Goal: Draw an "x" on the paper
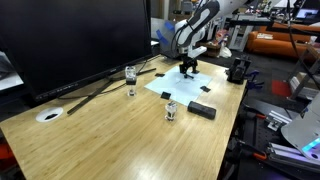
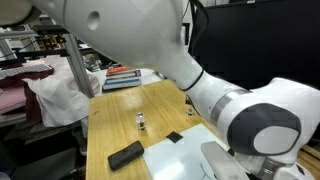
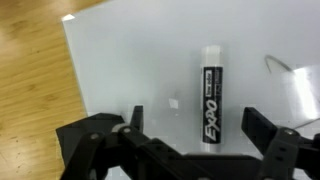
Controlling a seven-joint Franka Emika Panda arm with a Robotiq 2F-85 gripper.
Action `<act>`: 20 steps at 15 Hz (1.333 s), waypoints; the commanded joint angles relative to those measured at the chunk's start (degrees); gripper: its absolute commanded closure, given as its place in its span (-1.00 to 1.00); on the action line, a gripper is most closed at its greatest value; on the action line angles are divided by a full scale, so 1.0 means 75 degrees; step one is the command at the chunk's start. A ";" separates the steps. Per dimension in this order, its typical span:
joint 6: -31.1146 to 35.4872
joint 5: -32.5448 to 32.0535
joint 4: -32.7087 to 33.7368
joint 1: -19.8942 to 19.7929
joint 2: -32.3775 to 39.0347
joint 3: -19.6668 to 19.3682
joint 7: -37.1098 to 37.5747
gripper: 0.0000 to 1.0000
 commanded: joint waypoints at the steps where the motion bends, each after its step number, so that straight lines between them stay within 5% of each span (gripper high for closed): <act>1: 0.0055 0.0295 0.0401 -0.0272 0.0273 0.0161 -0.0261 -1.00; 12: 0.0012 0.0459 -0.0063 -0.0439 -0.0096 0.0262 -0.0939 -1.00; 20: -0.0041 0.1116 0.0029 -0.1086 -0.0007 0.0696 -0.2565 -1.00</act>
